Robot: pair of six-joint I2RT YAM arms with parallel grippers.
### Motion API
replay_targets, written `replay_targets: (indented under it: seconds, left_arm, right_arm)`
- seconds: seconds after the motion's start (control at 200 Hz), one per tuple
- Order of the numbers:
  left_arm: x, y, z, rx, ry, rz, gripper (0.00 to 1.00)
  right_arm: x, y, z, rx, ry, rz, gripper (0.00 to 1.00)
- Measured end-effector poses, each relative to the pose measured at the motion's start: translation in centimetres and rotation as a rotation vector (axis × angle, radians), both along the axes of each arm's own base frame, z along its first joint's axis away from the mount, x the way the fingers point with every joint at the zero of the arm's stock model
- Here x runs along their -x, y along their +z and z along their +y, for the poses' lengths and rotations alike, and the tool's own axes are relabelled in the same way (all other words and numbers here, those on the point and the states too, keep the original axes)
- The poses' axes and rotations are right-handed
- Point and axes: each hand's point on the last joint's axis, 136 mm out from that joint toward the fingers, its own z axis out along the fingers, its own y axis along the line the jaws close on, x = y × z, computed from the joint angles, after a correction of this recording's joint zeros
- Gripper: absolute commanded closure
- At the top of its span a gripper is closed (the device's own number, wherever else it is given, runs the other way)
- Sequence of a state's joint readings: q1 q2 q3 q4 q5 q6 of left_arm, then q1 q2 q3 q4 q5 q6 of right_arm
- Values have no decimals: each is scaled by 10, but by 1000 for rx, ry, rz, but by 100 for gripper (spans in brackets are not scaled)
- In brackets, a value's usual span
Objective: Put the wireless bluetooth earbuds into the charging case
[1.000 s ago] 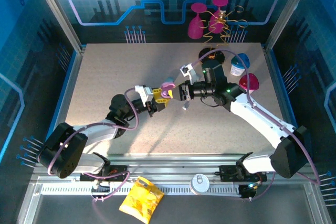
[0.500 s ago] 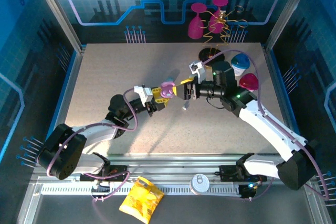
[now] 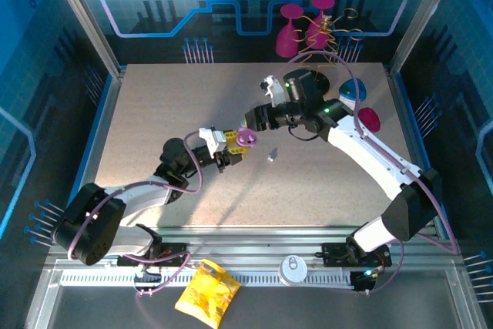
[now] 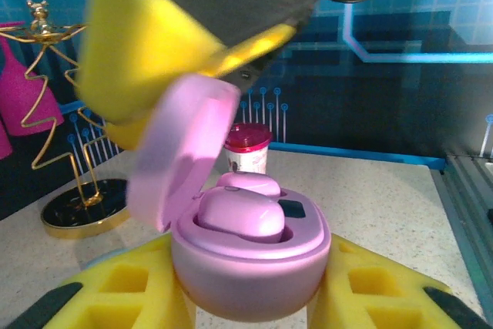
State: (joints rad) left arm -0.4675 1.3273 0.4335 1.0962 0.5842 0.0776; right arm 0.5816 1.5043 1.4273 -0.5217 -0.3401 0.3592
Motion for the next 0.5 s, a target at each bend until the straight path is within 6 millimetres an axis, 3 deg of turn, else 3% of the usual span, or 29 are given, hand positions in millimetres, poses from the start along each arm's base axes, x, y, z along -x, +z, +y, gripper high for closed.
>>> replay_targets:
  seconds: [0.16, 0.3, 0.425, 0.5]
  left_arm:
    - [-3, 4, 0, 4, 10, -5, 67]
    - [-5, 6, -1, 16, 11, -8, 67]
    - [-6, 8, -1, 31, 9, -9, 67]
    - [-5, 11, -1, 39, 8, -14, 67]
  right_arm:
    - [21, -8, -8, 23, 27, 0, 31]
    - [36, -4, -17, -9, 20, 0, 17]
    - [37, -1, -15, -119, 1, 56, 12]
    - [30, -15, -22, -206, -43, 147, 11]
